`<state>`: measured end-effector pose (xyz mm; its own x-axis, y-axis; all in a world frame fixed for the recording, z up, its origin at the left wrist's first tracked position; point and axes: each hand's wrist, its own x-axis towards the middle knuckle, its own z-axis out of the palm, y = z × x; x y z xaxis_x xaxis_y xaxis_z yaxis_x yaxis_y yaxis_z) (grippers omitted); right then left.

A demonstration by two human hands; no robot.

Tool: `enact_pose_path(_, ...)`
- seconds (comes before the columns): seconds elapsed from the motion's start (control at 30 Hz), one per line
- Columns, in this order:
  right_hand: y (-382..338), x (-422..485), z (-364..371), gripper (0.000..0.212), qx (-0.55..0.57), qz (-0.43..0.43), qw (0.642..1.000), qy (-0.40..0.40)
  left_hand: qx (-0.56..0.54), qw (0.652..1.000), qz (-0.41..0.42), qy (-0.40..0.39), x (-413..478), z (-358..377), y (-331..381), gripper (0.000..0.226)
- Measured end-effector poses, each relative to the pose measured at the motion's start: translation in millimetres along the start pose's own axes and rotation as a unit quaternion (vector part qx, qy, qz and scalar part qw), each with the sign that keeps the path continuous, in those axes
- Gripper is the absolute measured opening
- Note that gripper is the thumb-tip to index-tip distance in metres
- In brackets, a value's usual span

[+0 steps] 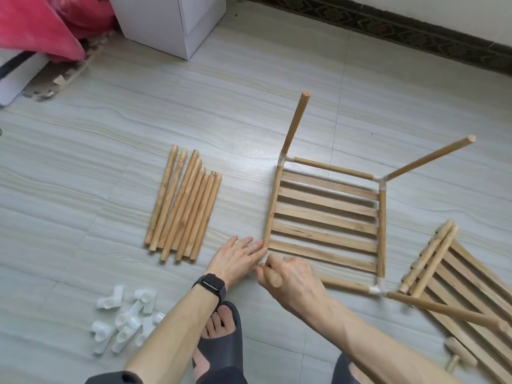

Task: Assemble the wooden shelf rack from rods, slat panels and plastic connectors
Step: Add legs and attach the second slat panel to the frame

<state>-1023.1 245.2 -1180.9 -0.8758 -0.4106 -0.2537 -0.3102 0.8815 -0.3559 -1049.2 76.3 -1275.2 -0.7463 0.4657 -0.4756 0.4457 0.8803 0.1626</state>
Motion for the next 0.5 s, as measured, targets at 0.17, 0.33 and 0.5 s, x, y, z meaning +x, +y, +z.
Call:
enact_pose_path(0.17, 18.6, -0.6, 1.5, 0.042, 0.06, 0.046, 0.996, -0.051, -0.29, 0.944, -0.11, 0.115, -24.5, -63.3, 6.5, 0.042)
enact_pose_path(0.33, 52.7, -9.8, 31.1, 0.048, 0.052, 0.142, 0.985, -0.078, -0.492, 0.852, -0.085, 0.157, -48.5, -163.2, 25.5, 0.029)
enact_pose_path(0.5, 73.4, -18.4, 60.9, 0.058, 0.017, 0.19, 0.967, -0.172, -0.41, 0.901, -0.056, 0.13, -55.7, -220.1, 68.3, 0.045)
